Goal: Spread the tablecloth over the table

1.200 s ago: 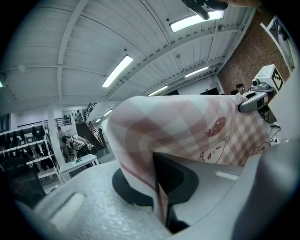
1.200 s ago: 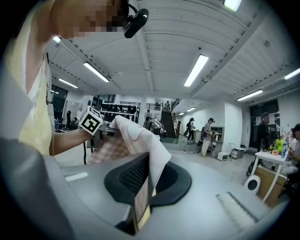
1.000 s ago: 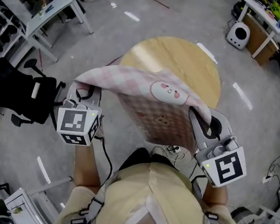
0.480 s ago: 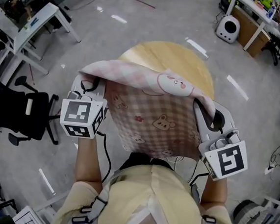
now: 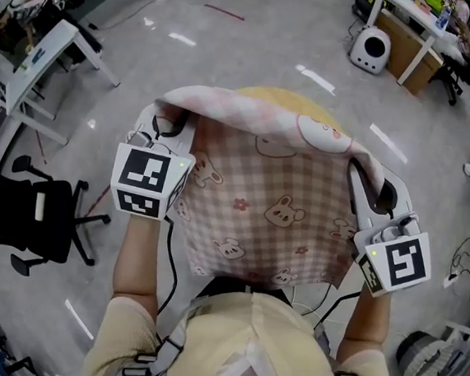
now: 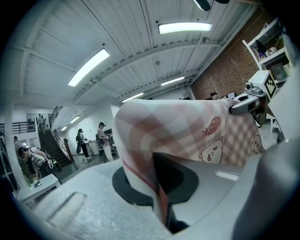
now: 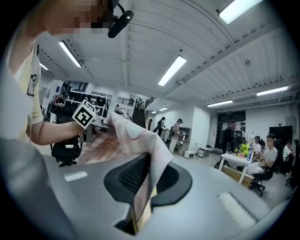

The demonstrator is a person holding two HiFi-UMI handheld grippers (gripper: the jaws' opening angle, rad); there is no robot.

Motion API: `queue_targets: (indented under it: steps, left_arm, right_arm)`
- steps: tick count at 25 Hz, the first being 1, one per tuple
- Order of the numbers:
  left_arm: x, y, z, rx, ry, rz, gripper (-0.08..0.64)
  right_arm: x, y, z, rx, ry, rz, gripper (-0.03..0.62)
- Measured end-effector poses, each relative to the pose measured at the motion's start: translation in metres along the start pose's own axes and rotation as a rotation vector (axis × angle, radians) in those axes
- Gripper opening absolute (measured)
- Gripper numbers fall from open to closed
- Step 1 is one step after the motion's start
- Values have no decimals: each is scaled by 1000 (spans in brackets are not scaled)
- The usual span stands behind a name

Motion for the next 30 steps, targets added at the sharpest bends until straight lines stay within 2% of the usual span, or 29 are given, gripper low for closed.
queue_targets:
  steps: [4, 16, 24, 30]
  left_arm:
    - [-4, 26, -1, -60, 46, -13, 8]
    - [-48, 71, -16, -204, 45, -28, 8]
    - [-67, 102, -22, -302, 105, 17, 9]
    - [-71, 111, -22, -333, 152, 43, 11]
  right_arm:
    - [-8, 7, -14, -52, -19, 19, 28]
    - [-50, 23, -18, -177, -96, 63, 34]
    - [-63, 35, -29, -191, -89, 135, 37]
    - [-68, 39, -30, -229, -93, 155, 38]
Point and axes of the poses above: the fingertips, and each gripper's own axes: y forward along the fingers, z to its left, x out of its top, the point moved 4 cm from there along -y, backward along the fingers, and after that the axes turned 6 degrees about y, right-handed, at the moved point
